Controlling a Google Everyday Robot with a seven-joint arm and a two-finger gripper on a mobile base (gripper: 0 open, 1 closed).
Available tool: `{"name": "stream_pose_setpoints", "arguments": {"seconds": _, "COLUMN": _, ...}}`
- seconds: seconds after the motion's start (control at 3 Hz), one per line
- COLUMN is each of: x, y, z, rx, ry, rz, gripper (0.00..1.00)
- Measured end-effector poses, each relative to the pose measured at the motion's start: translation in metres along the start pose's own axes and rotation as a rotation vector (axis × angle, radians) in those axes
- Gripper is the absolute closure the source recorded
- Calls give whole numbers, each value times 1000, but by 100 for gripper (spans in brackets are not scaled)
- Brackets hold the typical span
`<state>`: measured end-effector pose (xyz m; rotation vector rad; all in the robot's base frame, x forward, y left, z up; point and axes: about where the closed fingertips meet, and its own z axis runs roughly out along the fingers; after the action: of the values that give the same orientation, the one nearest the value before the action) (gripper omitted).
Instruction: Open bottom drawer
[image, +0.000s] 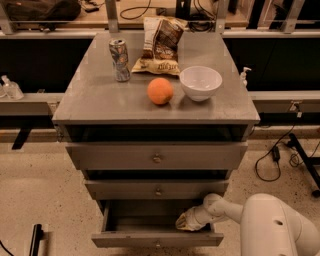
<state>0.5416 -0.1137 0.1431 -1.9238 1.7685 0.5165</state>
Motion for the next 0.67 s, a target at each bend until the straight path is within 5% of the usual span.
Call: {"name": "stream_pose_setpoints", "arguments": {"seconds": 0.67, "x": -5, "y": 22, "z": -10, "rx": -82, "ry": -17, "rz": -56, "gripper": 100}}
